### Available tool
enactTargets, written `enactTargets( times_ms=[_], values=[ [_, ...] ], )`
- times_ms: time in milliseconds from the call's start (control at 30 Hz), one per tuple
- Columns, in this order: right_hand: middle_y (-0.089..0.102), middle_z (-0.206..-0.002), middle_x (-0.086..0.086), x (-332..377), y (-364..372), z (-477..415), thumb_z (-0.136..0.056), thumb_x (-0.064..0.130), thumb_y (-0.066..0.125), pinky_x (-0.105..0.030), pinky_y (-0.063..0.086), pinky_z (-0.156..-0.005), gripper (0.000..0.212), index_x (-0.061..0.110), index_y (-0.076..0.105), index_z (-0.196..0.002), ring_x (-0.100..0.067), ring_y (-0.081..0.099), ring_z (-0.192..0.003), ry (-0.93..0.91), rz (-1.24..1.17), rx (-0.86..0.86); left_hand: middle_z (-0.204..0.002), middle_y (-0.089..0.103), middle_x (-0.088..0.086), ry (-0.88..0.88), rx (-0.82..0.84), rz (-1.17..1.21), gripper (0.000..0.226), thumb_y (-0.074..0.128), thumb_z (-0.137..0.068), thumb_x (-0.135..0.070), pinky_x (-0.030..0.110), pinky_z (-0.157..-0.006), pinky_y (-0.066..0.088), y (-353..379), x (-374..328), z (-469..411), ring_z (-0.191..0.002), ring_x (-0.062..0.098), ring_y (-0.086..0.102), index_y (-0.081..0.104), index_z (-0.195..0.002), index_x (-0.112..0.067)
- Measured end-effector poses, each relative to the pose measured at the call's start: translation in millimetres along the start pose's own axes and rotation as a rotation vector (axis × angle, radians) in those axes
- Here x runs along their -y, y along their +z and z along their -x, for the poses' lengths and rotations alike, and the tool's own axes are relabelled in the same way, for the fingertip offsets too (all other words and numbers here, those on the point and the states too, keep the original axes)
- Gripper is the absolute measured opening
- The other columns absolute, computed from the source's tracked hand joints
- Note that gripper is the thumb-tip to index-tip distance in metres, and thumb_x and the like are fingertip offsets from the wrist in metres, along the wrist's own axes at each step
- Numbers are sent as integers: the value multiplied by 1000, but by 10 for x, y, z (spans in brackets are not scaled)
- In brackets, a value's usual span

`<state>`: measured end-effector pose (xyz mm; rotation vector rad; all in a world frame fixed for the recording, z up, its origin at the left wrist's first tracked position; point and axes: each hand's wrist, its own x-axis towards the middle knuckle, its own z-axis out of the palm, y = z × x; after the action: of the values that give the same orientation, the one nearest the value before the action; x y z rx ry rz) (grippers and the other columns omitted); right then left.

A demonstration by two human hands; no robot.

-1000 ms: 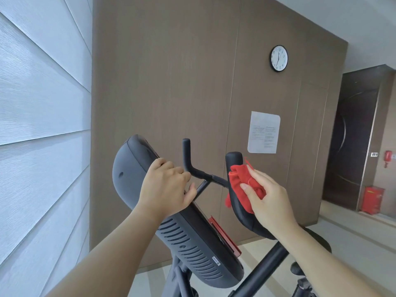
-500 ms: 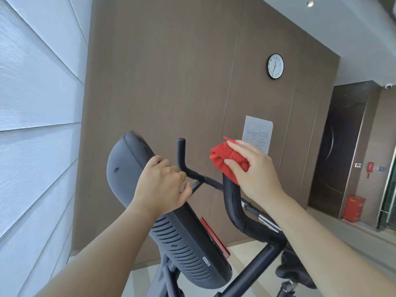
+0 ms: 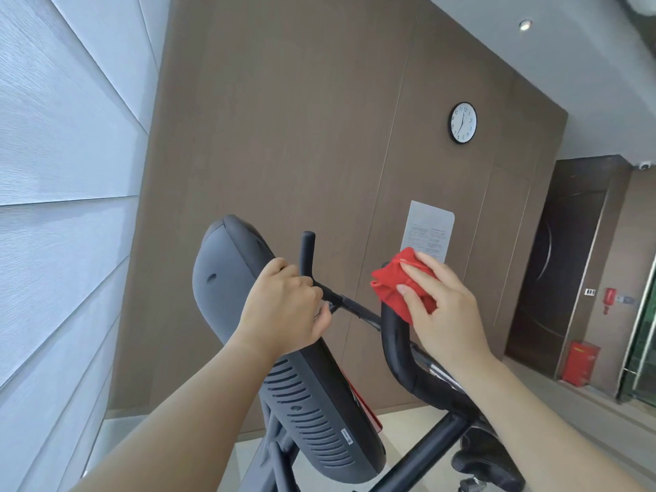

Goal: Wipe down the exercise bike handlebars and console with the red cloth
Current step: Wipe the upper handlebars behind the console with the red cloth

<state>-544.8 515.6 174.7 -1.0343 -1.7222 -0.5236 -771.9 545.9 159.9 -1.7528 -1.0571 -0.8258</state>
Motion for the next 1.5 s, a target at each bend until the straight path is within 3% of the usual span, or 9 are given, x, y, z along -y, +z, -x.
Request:
enactTargets(
  times_ms=[233, 433, 500, 633, 767, 1033, 1167, 1367, 1500],
  values=[
    [42, -138, 13, 15, 92, 227, -85, 15, 66, -30, 33, -103, 39, 20, 61, -123, -12, 46, -122, 34, 34, 44, -44, 34, -6, 6, 9, -13, 35, 45, -80, -35, 33, -64, 44, 1, -1, 16, -47, 18, 29, 33, -50, -21],
    [44, -130, 19, 51, -24, 151, -86, 13, 66, -2, 24, -98, 34, 21, 64, -119, 1, 42, -115, 44, 13, 21, -43, 38, -6, -4, 34, -23, 38, 41, -80, -37, 33, -65, 43, -1, 2, 18, -48, 18, 30, 38, -46, -21],
    [47, -132, 15, 127, -45, 16, -87, 14, 64, -9, 27, -101, 33, 19, 63, -120, 0, 41, -117, 12, 20, 15, -44, 42, -6, -12, 49, -27, 40, 38, -81, -37, 34, -66, 44, -13, 0, 20, -49, 18, 31, 46, -46, -20],
    [49, -139, -4, 282, 57, -122, -90, 14, 60, -39, 31, -107, 31, 11, 62, -120, -25, 40, -129, -54, 184, 131, -45, 45, -6, -10, 42, -32, 45, 33, -82, -37, 33, -67, 43, -37, -8, 25, -50, 18, 34, 52, -46, -19],
    [45, -142, -8, 307, 208, -51, -88, 11, 61, -41, 25, -109, 30, 11, 62, -118, -31, 31, -136, -85, 417, 191, -47, 42, -7, 3, 29, -35, 48, 21, -84, -38, 33, -70, 41, -38, -17, 32, -51, 17, 35, 47, -49, -19],
    [50, -139, -7, 241, 148, 146, -78, 5, 73, -45, 40, -100, 36, 12, 66, -112, -33, 36, -134, -137, 516, 250, -46, 49, -4, -3, 12, -1, 44, 21, -84, -36, 33, -70, 40, -10, -6, 21, -51, 18, 36, 42, -49, -19],
    [57, -131, -6, 127, 40, 246, -79, 7, 72, -41, 33, -103, 29, 12, 69, -107, -30, 47, -127, -194, 395, 196, -43, 46, -4, -4, 9, -14, 45, 25, -83, -34, 33, -68, 40, -3, 0, 19, -49, 19, 35, 43, -45, -18],
    [31, -140, 17, 47, 64, 310, -87, 18, 64, -22, 32, -101, 43, 19, 55, -129, -4, 38, -120, 77, 18, 67, -42, 38, -5, -10, -17, -28, 43, 31, -83, -34, 31, -64, 39, 15, -2, 21, -47, 18, 29, 39, -44, -17],
    [37, -138, 16, -59, 77, 547, -85, 20, 68, -11, 33, -96, 44, 22, 57, -127, -2, 43, -117, 127, -4, 113, -43, 37, -5, -13, -26, -31, 41, 32, -83, -34, 32, -65, 41, 9, -6, 26, -48, 19, 30, 37, -46, -18]
  ],
)
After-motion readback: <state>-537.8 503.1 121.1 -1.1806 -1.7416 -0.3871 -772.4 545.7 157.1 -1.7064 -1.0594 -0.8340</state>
